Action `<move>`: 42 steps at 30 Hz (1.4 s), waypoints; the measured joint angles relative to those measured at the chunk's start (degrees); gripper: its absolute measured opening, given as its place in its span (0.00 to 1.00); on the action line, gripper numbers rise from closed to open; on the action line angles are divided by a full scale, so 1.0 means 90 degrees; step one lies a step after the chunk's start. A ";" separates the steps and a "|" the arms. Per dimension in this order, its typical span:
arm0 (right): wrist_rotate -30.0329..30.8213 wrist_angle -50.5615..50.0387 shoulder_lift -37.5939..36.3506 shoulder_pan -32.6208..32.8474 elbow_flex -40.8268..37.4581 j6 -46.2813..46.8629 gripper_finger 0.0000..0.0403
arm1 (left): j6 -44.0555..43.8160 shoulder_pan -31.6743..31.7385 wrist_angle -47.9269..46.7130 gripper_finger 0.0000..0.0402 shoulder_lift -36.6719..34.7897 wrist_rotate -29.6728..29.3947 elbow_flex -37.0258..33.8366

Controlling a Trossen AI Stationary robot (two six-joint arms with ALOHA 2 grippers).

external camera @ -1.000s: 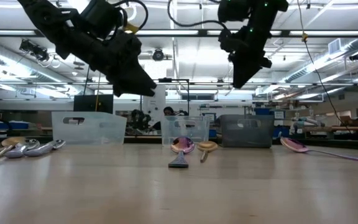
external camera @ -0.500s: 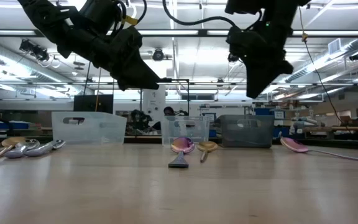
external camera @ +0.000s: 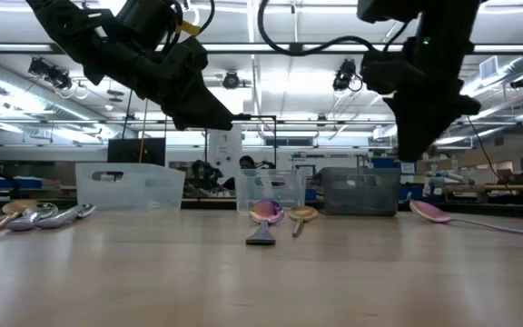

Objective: Sort silverware by color (type)
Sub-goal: Put the blue spoon into the black bin

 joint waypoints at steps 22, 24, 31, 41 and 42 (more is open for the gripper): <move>-0.0143 -0.0576 0.0102 0.0614 -0.0177 0.1742 0.41 | 0.0104 -0.0002 -0.0005 0.47 0.0000 -0.0092 0.0000; -0.0136 -0.0526 0.0162 0.0617 -0.0252 0.1747 0.41 | 0.0104 -0.0002 -0.0007 0.47 0.0000 -0.0092 0.0000; 0.0011 -0.0134 0.0244 0.0649 -0.0600 0.1955 0.42 | 0.0107 -0.0002 -0.0049 0.47 0.0000 -0.0092 0.0002; -0.0301 0.0753 0.0238 0.0687 -0.1437 0.2351 0.46 | 0.0102 -0.0002 -0.0055 0.47 0.0000 -0.0092 0.0005; -0.0324 0.0898 0.0240 0.0685 -0.1515 0.2356 0.46 | 0.0102 -0.0002 -0.0056 0.47 0.0000 -0.0092 0.0005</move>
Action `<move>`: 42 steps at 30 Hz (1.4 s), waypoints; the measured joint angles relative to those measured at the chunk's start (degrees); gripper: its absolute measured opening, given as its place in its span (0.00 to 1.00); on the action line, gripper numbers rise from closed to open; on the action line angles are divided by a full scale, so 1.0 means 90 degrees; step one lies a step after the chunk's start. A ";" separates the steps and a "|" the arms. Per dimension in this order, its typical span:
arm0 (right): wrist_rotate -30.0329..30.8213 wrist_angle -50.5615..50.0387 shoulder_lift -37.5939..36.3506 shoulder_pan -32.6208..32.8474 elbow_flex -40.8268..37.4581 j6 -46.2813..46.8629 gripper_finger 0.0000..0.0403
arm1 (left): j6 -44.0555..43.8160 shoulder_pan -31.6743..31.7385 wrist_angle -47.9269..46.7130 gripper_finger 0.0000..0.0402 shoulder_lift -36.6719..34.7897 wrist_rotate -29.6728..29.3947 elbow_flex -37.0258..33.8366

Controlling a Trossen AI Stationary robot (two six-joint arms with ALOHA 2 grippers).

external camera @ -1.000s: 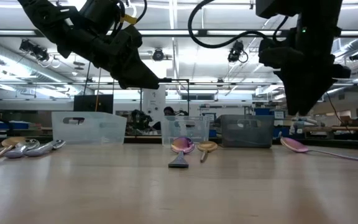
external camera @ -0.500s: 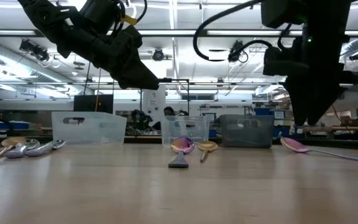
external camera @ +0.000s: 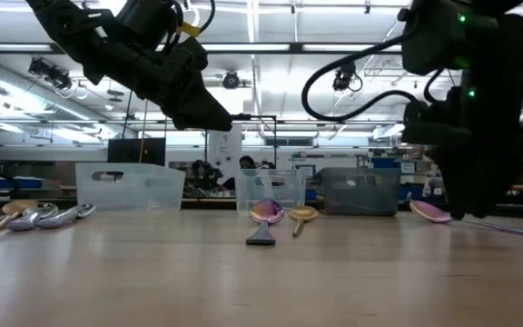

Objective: Sort silverware by color (type)
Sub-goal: Put the blue spoon into the black bin

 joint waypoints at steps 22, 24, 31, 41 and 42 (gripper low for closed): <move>-0.0003 -0.0471 0.0995 0.0062 0.0531 0.0006 0.45 | 0.0002 0.0000 0.0002 0.47 0.0000 0.0002 0.0000; 0.0007 -0.0796 0.1147 0.0089 0.0772 0.0002 0.45 | 0.0002 0.0001 0.0002 0.47 0.0000 0.0002 0.0000; -0.0028 -0.0774 0.1239 0.0171 0.0893 -0.0048 0.42 | -0.0006 -0.0007 -0.0013 0.47 0.0000 0.0005 0.0000; -0.0103 -0.0611 0.1239 0.0209 0.0888 -0.0101 0.31 | -0.0039 -0.0022 -0.0102 0.47 0.0000 0.0008 -0.0002; -0.0106 -0.0596 0.1239 0.0209 0.0888 -0.0120 0.30 | -0.0041 -0.0022 -0.0106 0.47 0.0000 0.0008 -0.0002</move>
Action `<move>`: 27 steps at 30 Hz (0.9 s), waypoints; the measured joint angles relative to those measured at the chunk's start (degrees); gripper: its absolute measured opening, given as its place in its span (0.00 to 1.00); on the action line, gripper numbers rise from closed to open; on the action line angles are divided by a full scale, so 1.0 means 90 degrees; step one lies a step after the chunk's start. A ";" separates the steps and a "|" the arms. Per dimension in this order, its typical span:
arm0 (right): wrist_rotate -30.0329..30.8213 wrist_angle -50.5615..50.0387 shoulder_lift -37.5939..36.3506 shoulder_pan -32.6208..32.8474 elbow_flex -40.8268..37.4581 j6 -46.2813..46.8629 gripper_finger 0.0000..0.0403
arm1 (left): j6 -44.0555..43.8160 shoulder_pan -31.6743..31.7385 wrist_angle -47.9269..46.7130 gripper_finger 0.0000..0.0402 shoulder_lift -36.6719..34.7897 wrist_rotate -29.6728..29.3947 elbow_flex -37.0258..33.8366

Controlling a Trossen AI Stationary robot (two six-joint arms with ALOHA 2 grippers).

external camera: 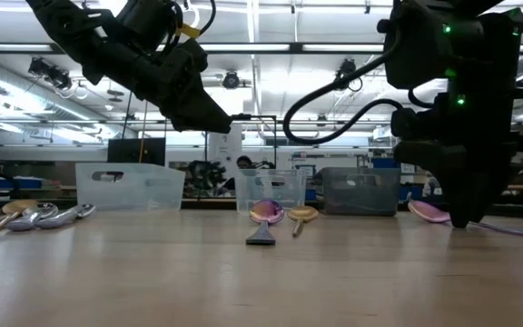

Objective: Sort silverware by color (type)
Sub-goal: Put the blue spoon into the black bin

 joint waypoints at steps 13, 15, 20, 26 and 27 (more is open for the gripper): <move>-0.0061 0.0162 -0.0031 0.0000 0.0000 -0.0184 0.04 | 0.0010 0.0000 -0.0049 0.47 0.0000 0.0002 0.0000; -0.0061 0.0155 -0.0092 0.0000 -0.0006 -0.0185 0.03 | 0.0012 0.0000 -0.0044 0.47 0.0000 0.0000 0.0000; -0.0126 0.0172 -0.0261 0.0008 -0.0024 -0.0232 0.04 | 0.0017 0.0000 -0.0044 0.47 0.0000 0.0002 0.0000; -0.0101 0.0115 -0.0340 0.0010 -0.0019 -0.0408 0.04 | 0.0027 0.0000 -0.0042 0.47 0.0000 0.0001 0.0000; -0.0094 0.0092 -0.0342 0.0003 -0.0019 -0.0430 0.03 | 0.0028 0.0000 -0.0042 0.47 0.0000 -0.0001 0.0000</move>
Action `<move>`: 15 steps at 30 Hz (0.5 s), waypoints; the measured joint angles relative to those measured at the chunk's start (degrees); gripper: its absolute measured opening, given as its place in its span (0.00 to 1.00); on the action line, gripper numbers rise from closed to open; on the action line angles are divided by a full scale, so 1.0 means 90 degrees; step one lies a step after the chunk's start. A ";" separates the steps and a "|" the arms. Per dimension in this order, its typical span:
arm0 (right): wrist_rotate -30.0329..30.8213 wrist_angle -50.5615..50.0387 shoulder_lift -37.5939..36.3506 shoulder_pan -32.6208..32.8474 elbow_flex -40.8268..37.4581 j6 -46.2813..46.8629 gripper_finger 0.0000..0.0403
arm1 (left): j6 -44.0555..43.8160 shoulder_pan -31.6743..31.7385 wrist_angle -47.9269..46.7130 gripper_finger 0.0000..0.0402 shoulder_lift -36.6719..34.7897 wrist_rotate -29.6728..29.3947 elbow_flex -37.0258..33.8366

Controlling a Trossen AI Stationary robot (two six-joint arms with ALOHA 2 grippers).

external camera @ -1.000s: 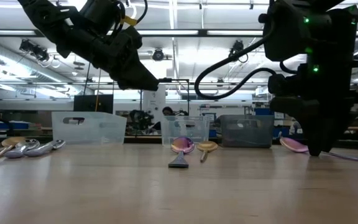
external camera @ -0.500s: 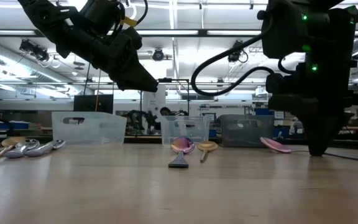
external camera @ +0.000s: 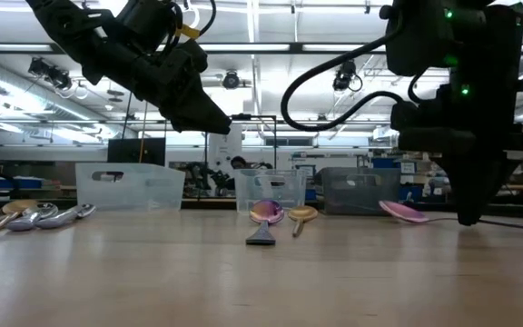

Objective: Sort silverware by color (type)
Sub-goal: Put the blue spoon into the black bin

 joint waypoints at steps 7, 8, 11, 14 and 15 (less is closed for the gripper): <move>0.0046 -0.0012 -0.0012 -0.0012 0.0007 -0.0051 0.03 | 0.0001 0.0000 0.0000 0.47 0.0000 0.0000 0.0000; 0.0046 -0.0012 -0.0012 -0.0024 0.0007 -0.0068 0.03 | 0.0001 0.0000 0.0000 0.47 0.0000 0.0000 0.0000; -0.0019 -0.0012 -0.0016 -0.0078 0.0007 -0.0129 0.04 | 0.0001 0.0000 0.0000 0.47 0.0000 0.0000 0.0000; -0.0100 -0.0012 -0.0024 -0.0152 0.0015 -0.0248 0.04 | 0.0001 0.0000 0.0000 0.47 0.0000 0.0000 0.0000; -0.0146 -0.0010 -0.0030 -0.0190 0.0022 -0.0302 0.04 | 0.0001 0.0000 0.0000 0.47 0.0000 0.0000 0.0000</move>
